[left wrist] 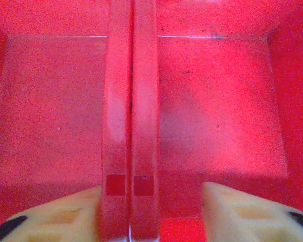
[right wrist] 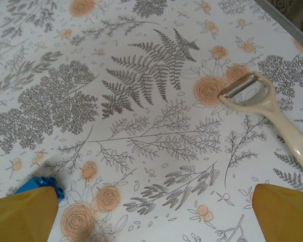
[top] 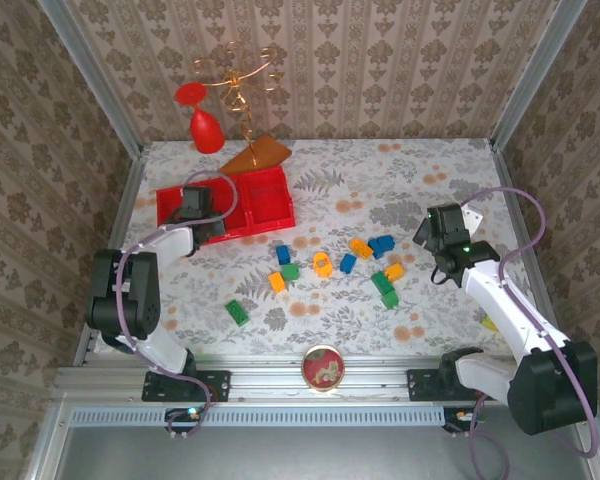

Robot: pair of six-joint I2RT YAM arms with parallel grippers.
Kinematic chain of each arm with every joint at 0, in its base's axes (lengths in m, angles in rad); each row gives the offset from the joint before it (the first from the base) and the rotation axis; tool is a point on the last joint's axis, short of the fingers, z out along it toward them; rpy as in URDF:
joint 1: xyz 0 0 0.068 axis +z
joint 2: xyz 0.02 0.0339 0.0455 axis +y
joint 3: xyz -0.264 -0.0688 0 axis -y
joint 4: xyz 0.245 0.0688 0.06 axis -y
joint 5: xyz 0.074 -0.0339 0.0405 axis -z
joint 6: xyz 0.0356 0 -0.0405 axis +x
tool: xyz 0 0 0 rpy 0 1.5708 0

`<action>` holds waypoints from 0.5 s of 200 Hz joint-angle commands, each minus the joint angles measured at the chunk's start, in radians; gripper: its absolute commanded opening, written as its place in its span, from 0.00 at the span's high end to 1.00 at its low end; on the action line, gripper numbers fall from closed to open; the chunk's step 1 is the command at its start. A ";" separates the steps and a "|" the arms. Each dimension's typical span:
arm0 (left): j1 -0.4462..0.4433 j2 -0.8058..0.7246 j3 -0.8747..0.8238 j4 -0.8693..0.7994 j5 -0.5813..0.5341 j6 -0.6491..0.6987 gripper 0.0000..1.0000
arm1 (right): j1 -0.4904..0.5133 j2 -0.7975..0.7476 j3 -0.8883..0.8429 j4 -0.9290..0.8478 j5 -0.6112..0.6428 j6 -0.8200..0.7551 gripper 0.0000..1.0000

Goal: Sort the legos into containers by color
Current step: Move the container to the top-center of the table.

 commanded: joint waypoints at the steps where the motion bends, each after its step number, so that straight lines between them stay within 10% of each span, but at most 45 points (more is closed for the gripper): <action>1: -0.016 -0.002 0.011 -0.029 0.000 0.013 0.60 | 0.007 0.010 0.037 -0.031 -0.006 0.032 0.00; 100: -0.115 -0.092 -0.069 -0.056 -0.015 0.022 0.83 | 0.008 0.018 0.055 -0.070 0.007 0.057 0.00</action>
